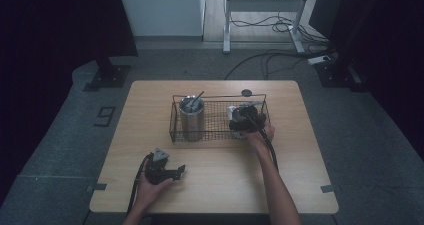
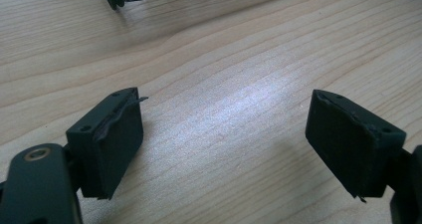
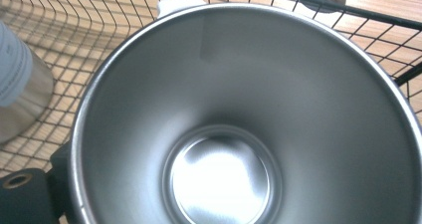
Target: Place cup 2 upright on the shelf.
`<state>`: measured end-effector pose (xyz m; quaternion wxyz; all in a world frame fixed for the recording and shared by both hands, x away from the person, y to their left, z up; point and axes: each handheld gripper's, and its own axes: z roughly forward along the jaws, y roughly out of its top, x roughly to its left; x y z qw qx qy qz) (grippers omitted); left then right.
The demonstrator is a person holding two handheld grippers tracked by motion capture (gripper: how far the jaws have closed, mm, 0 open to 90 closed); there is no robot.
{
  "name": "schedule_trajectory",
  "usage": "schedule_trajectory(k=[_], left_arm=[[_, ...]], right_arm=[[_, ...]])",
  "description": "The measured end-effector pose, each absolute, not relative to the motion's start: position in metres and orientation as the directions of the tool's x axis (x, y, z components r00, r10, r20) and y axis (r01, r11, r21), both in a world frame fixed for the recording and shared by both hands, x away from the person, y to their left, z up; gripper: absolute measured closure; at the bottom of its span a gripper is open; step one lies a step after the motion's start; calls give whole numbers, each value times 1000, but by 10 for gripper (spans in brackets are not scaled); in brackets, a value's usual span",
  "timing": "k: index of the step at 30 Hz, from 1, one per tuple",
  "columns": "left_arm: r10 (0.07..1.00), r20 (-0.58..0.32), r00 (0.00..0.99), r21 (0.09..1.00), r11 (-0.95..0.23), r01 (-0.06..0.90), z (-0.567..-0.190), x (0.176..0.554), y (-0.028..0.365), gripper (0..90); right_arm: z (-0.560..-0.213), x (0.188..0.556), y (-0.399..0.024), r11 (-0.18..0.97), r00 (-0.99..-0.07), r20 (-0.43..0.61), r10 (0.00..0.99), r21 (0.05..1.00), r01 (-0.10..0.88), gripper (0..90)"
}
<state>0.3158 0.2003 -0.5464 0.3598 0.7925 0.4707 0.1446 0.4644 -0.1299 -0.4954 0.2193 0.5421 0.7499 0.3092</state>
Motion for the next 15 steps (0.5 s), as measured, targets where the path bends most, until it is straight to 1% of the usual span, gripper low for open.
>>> schedule_trajectory(k=[6, 9, 11, 15], left_arm=[[850, -109, 516, 706, -299, 642, -546, 316, 200, 154], [850, -109, 515, 706, -299, 642, -546, 316, 200, 154], [850, -109, 515, 706, -298, 642, -546, 316, 200, 154], [850, -109, 516, 706, -299, 642, -546, 316, 200, 154]], right_arm=[[-495, 463, -129, 234, -319, -11, 948, 702, 672, 59], [-495, 463, -129, 234, -325, -11, 946, 716, 658, 21], [-492, 461, -129, 228, -319, -17, 947, 738, 636, 3], [-483, 455, -133, 188, -327, 13, 945, 797, 574, 14]])
